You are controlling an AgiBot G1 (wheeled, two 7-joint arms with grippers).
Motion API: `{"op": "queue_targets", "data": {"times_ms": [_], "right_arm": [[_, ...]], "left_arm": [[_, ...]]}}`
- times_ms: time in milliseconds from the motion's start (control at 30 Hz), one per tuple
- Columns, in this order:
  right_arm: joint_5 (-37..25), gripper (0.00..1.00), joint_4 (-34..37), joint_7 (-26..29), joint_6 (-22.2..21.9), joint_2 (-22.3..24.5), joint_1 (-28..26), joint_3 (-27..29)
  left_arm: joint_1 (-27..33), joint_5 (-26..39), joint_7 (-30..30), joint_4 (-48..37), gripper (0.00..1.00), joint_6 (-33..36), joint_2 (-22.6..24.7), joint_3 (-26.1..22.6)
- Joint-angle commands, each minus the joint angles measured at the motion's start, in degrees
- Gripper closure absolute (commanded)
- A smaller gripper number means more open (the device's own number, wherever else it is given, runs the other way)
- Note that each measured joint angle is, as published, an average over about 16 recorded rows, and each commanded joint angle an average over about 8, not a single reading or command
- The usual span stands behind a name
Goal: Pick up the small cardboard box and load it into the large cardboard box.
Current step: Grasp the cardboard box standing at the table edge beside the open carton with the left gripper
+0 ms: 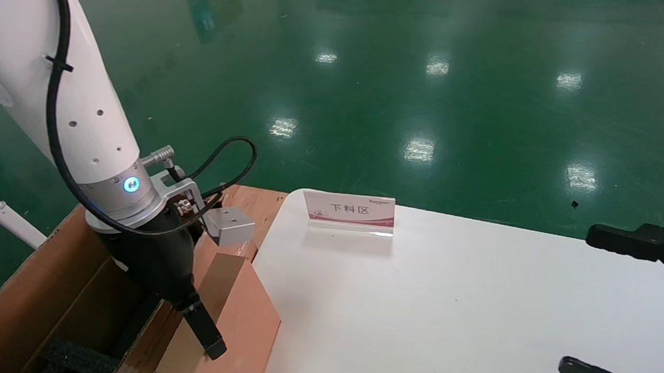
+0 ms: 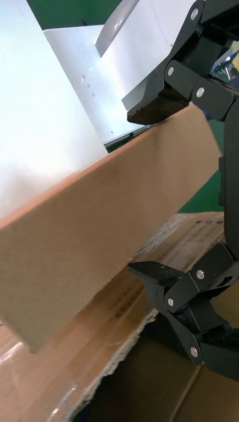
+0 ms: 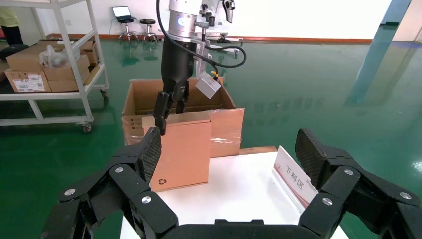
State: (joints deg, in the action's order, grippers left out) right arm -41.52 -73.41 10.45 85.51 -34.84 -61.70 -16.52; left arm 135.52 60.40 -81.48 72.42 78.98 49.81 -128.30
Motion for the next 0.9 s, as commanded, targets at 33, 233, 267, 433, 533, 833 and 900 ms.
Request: {"op": "queue_targets", "data": {"times_ms": [33, 233, 267, 433, 533, 833, 900], "right_arm": [[0.0, 0.00, 0.0, 0.0, 0.0, 0.0, 0.0, 0.0], [0.0, 0.00, 0.0, 0.0, 0.0, 0.0, 0.0, 0.0], [0.0, 0.00, 0.0, 0.0, 0.0, 0.0, 0.0, 0.0], [0.0, 0.29, 0.0, 0.0, 0.0, 0.0, 0.0, 0.0], [0.0, 0.66, 0.0, 0.0, 0.0, 0.0, 0.0, 0.0], [0.0, 1.00, 0.0, 0.0, 0.0, 0.0, 0.0, 0.0], [0.0, 1.00, 0.0, 0.0, 0.0, 0.0, 0.0, 0.0]], "left_arm": [[-0.4, -0.2, 0.9, -0.5, 0.00, -0.3, -0.1, 0.2], [-0.9, -1.5, 2.5, -1.3, 0.00, -0.4, -0.5, 0.6], [-1.0, -1.5, 2.5, -1.4, 0.13, -0.4, -0.6, 0.6], [-1.0, -1.2, 2.2, -1.2, 0.75, -0.5, -0.5, 0.6], [-1.0, -1.1, 2.0, -1.1, 1.00, -0.5, -0.4, 0.6], [-1.0, -0.7, 1.8, -0.9, 1.00, -0.5, -0.3, 0.5], [-1.0, -0.7, 1.8, -0.9, 1.00, -0.5, -0.3, 0.5]]}}
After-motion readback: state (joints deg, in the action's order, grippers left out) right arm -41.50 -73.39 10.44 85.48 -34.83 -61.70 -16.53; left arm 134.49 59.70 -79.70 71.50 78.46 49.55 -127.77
